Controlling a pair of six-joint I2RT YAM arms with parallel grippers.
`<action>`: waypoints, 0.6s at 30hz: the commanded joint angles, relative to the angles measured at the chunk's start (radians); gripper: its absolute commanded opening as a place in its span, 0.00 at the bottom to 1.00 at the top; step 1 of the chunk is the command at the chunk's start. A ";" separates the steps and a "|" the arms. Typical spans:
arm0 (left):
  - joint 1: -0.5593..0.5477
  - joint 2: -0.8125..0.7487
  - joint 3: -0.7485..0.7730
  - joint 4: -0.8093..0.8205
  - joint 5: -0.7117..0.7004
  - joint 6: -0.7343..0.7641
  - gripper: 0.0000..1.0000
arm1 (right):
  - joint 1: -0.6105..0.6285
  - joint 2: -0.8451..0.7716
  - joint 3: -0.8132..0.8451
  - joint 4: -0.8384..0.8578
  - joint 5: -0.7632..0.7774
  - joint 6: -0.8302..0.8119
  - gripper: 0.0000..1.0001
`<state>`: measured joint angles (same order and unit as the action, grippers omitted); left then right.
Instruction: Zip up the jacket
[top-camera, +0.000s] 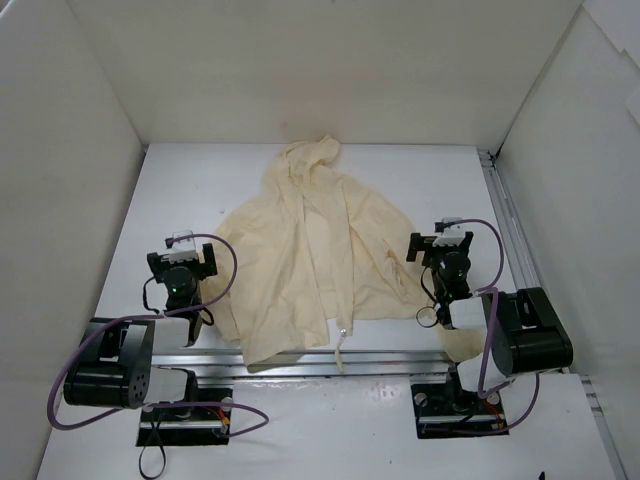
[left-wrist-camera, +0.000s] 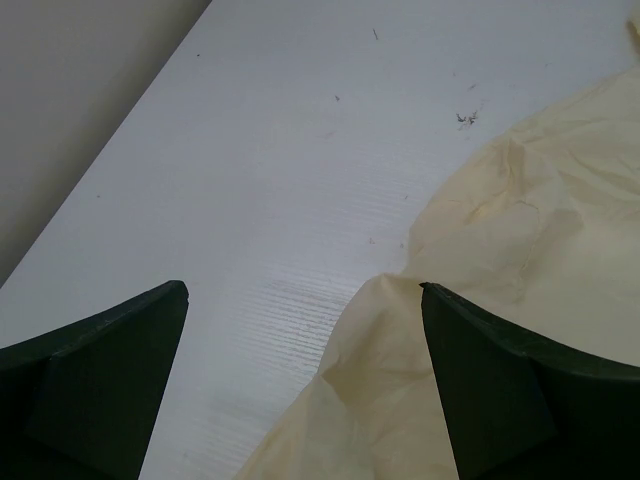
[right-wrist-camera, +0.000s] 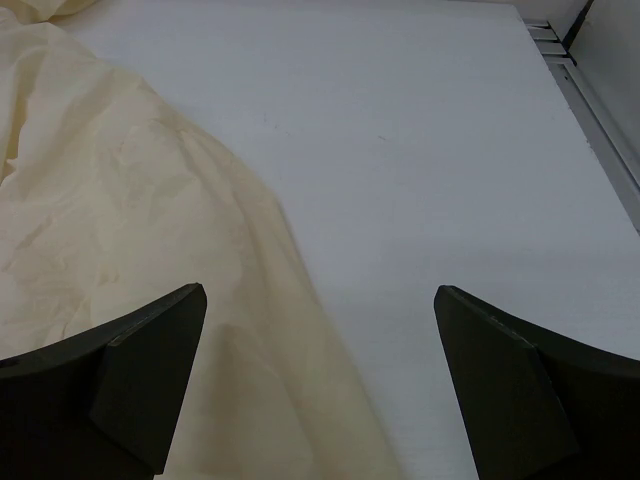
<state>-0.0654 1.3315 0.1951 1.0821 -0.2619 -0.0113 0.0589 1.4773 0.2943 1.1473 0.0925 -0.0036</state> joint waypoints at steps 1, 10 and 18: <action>0.006 -0.014 0.023 0.090 0.010 0.005 1.00 | 0.002 -0.020 0.032 0.100 0.001 -0.001 0.98; 0.006 -0.014 0.021 0.091 0.010 0.005 1.00 | 0.001 -0.020 0.032 0.100 -0.004 -0.001 0.98; 0.006 -0.073 0.023 0.055 0.003 0.001 1.00 | 0.009 -0.050 0.039 0.060 0.058 0.028 0.98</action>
<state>-0.0654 1.3228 0.1947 1.0786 -0.2623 -0.0113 0.0593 1.4761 0.2943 1.1454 0.0994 0.0002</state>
